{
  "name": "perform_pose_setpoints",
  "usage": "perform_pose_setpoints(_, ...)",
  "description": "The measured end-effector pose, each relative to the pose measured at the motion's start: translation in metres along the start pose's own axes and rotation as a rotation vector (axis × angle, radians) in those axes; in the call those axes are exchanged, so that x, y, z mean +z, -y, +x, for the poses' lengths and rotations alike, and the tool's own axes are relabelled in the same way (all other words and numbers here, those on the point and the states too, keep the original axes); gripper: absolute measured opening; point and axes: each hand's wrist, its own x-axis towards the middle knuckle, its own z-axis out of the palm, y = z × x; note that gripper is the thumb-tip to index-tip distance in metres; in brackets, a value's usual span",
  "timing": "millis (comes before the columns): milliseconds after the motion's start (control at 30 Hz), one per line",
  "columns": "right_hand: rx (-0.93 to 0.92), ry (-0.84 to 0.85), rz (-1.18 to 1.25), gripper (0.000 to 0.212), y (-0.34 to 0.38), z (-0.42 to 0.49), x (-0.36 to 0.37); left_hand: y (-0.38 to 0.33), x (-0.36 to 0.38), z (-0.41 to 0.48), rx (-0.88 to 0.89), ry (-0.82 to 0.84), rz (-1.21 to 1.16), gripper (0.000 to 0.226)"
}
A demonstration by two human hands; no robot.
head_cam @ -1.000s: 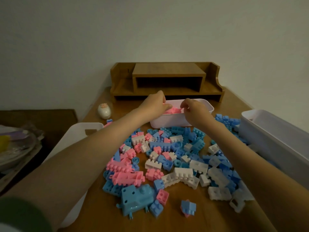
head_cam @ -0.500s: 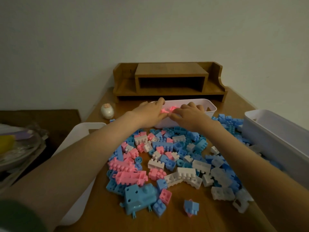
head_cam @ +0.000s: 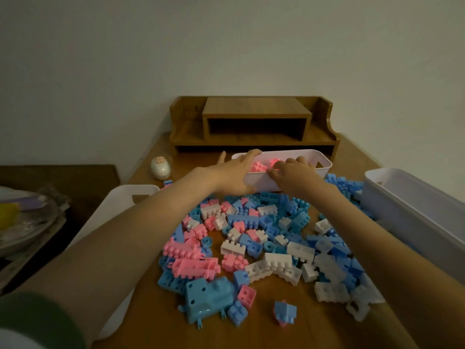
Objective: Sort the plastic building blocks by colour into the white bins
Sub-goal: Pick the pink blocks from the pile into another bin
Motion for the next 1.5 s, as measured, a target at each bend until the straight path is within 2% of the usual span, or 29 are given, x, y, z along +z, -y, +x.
perform_pose_setpoints(100, 0.055, 0.055, -0.029, 0.051, 0.000, -0.004, -0.003, 0.010, -0.004, -0.011, -0.068, -0.083, 0.122, 0.087)
perform_pose_setpoints(167, 0.116, 0.069, -0.005, 0.049, 0.001, -0.004, -0.001, 0.017, -0.011, -0.017, -0.147, -0.101, 0.143, 0.074)
perform_pose_setpoints(267, 0.292, -0.045, 0.316, 0.053, 0.007, -0.003, -0.003, 0.036, -0.024, -0.026, -0.277, -0.042, 0.224, 0.044)
perform_pose_setpoints(300, 0.292, -0.123, 0.384, 0.057, 0.011, -0.002, -0.005, 0.044, -0.027, -0.030, -0.276, -0.017, 0.227, 0.038)
perform_pose_setpoints(367, 0.166, -0.285, 0.457, 0.056, 0.025, -0.003, -0.014, 0.058, -0.031, -0.042, -0.230, 0.008, 0.140, 0.037)
perform_pose_setpoints(433, -0.023, -0.351, 0.569, 0.050, 0.041, -0.007, -0.023, 0.069, -0.033, -0.052, -0.192, 0.002, 0.086, 0.035)
perform_pose_setpoints(567, -0.304, -0.188, 0.604, 0.038, 0.076, -0.009, -0.032, 0.084, -0.032, -0.068, -0.251, 0.061, 0.307, 0.038)
perform_pose_setpoints(667, -0.341, -0.089, 0.603, 0.046, 0.093, -0.002, -0.026, 0.083, -0.027, -0.077, -0.408, 0.186, 0.526, 0.043)
perform_pose_setpoints(767, -0.340, -0.014, 0.639, 0.054, 0.103, 0.007, -0.020, 0.083, -0.025, -0.076, -0.547, 0.277, 0.499, 0.043)
perform_pose_setpoints(867, -0.353, 0.015, 0.663, 0.052, 0.113, 0.020, -0.021, 0.086, -0.026, -0.069, -0.611, 0.347, 0.423, 0.040)
perform_pose_setpoints(967, -0.352, 0.015, 0.715, 0.054, 0.129, 0.034, -0.031, 0.091, -0.025, -0.067, -0.621, 0.317, 0.313, 0.027)
perform_pose_setpoints(1033, -0.380, 0.008, 0.757, 0.060, 0.142, 0.041, -0.037, 0.096, -0.022, -0.067, -0.625, 0.321, 0.231, 0.032)
perform_pose_setpoints(1133, -0.386, 0.014, 0.788, 0.064, 0.159, 0.050, -0.040, 0.103, -0.017, -0.067, -0.612, 0.324, 0.248, 0.029)
perform_pose_setpoints(1267, -0.310, 0.087, 0.606, 0.044, 0.169, 0.061, -0.035, 0.096, -0.017, -0.073, -0.605, 0.246, 0.207, 0.031)
perform_pose_setpoints(1400, -0.263, 0.047, 0.495, 0.036, 0.167, 0.061, -0.030, 0.095, -0.016, -0.073, -0.597, 0.159, 0.195, 0.032)
perform_pose_setpoints(1500, -0.250, -0.029, 0.536, 0.035, 0.154, 0.054, -0.037, 0.095, -0.019, -0.073, -0.577, 0.100, 0.199, 0.030)
